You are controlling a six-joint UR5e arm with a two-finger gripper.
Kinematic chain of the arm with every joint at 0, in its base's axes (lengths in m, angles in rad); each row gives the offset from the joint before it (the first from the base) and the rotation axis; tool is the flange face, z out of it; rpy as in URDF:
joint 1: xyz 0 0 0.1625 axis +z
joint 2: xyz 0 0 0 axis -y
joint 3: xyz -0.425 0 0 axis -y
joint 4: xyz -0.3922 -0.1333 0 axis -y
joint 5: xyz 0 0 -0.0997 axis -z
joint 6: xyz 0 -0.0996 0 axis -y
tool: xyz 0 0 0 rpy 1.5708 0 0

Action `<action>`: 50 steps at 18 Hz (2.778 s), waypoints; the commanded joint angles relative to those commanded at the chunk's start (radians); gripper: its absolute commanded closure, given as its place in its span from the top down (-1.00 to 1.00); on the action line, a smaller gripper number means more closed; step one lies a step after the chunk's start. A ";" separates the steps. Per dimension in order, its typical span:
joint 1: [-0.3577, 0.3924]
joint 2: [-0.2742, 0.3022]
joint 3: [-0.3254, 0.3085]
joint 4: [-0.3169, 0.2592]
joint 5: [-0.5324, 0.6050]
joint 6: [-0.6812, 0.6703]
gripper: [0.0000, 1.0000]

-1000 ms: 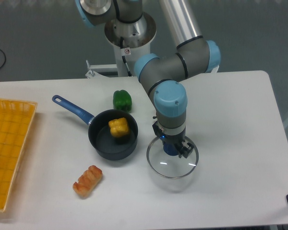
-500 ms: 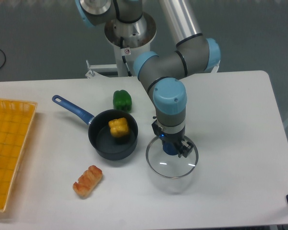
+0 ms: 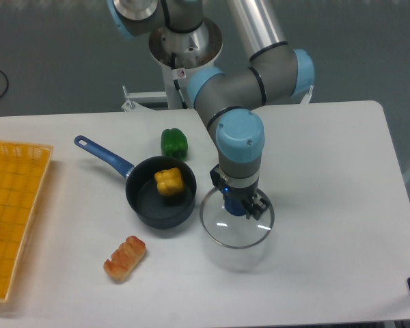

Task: Close the pot lid
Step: 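Lift the glass lid and carry it over the blue saucepan, then lower the glass lid onto the saucepan rim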

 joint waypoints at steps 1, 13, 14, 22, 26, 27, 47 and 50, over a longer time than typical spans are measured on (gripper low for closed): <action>-0.011 0.002 0.002 -0.009 -0.002 -0.023 0.13; -0.147 0.064 -0.011 -0.068 0.003 -0.143 0.13; -0.161 0.066 -0.012 -0.065 0.002 -0.157 0.13; -0.219 0.084 -0.077 -0.014 0.050 -0.186 0.13; -0.241 0.090 -0.103 0.001 0.060 -0.190 0.13; -0.244 0.097 -0.103 0.001 0.060 -0.190 0.13; -0.276 0.100 -0.198 0.058 0.077 -0.209 0.13; -0.275 0.100 -0.199 0.061 0.077 -0.207 0.13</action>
